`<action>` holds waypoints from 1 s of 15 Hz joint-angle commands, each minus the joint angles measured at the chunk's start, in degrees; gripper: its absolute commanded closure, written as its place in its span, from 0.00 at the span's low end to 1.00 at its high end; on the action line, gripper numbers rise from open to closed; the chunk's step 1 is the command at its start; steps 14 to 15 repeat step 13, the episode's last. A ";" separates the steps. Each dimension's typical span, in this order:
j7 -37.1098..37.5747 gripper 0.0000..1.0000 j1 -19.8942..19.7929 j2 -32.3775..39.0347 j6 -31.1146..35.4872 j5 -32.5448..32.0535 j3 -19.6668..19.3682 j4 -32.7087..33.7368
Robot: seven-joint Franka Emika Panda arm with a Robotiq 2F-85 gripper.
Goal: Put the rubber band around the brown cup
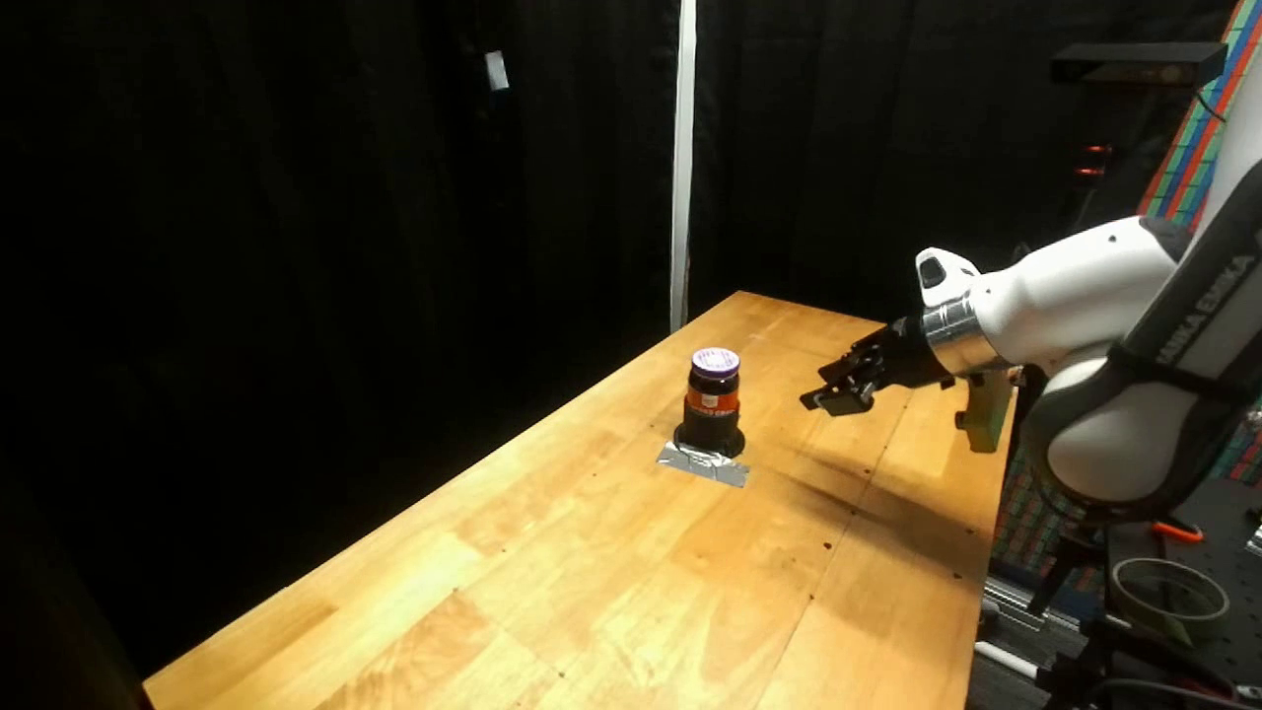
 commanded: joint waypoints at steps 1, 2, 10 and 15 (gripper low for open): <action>-15.54 0.08 11.09 -10.28 -15.07 13.16 -10.53 0.02; -19.94 0.00 14.09 -10.36 -17.16 17.75 -13.56 1.13; -41.44 0.01 32.97 -9.22 -25.18 41.49 -30.65 6.12; -42.60 0.00 38.72 -8.69 -27.35 45.48 -36.05 6.45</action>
